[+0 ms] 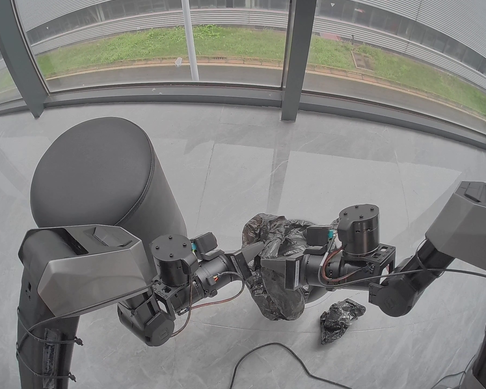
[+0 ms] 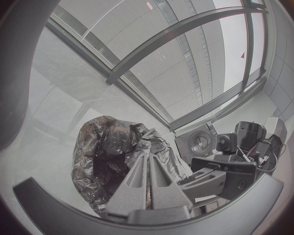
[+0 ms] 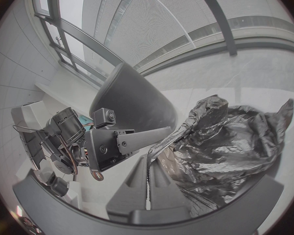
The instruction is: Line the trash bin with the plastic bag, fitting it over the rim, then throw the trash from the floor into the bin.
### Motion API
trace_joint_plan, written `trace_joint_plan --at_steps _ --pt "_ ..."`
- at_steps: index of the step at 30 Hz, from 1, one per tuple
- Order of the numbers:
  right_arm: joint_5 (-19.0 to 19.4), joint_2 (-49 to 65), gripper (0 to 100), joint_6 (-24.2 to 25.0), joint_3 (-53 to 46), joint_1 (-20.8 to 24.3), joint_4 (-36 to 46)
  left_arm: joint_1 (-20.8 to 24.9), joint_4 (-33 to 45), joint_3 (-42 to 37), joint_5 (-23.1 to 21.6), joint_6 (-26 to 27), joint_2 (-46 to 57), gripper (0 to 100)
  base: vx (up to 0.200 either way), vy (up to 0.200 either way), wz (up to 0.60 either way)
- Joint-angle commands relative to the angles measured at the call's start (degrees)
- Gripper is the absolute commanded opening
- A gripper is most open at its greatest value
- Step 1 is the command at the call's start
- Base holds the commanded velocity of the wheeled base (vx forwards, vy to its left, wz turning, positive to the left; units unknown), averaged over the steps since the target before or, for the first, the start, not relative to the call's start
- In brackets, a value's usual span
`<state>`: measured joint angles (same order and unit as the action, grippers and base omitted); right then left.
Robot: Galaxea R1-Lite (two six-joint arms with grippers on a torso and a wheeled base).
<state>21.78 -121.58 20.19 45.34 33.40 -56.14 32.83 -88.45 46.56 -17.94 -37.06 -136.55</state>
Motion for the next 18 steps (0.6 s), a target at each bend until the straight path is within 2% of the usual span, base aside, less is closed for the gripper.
trace_joint_plan --at_steps 1,4,5,6,7,8,10,11,14,18 --pt "1.68 -4.28 0 1.17 2.92 1.14 -0.2 -0.49 -0.05 -2.17 0.1 -0.03 2.34 0 0.0 0.0 0.0" --pt "1.77 -3.23 0 4.07 1.86 -3.17 -0.46 -0.57 -0.05 -2.17 0.1 0.15 2.16 0 0.0 0.0 0.0" --pt "1.77 -3.23 0 4.07 1.86 -3.17 -0.46 -0.57 -0.05 -2.17 0.1 0.15 2.16 0 0.0 0.0 0.0" --pt "1.68 -2.09 0 4.77 0.37 -8.09 -0.46 -0.4 -0.05 -2.08 0.1 0.15 1.72 0 0.0 0.0 0.0" --pt "1.68 -1.82 0 4.86 -0.42 -10.46 -0.2 -0.22 -0.05 -2.0 0.1 0.15 1.46 0 0.0 0.0 0.0" --pt "1.68 -1.82 0 4.86 -0.42 -10.46 -0.2 -0.22 -0.05 -2.0 0.1 0.15 1.46 0 0.0 0.0 0.0" --pt "2.03 -3.4 0 4.69 -3.06 -18.72 -0.46 0.22 -0.05 -1.56 0.1 0.32 0.23 0 0.0 0.0 0.0" --pt "2.12 -4.28 0 4.77 -3.24 -20.66 -0.55 0.57 -0.05 -1.47 0.1 0.32 -0.04 0 0.0 0.0 0.0" --pt "3.26 -5.16 0 5.04 -3.41 -24.26 -2.66 1.27 -0.05 -1.82 0.1 0.32 -0.56 0 0.0 0.0 0.0" --pt "4.67 -5.07 0 4.6 -5.52 -26.28 -6.7 2.15 -0.05 -1.64 0.19 0.32 -1.35 0 0.0 0.0 0.0"
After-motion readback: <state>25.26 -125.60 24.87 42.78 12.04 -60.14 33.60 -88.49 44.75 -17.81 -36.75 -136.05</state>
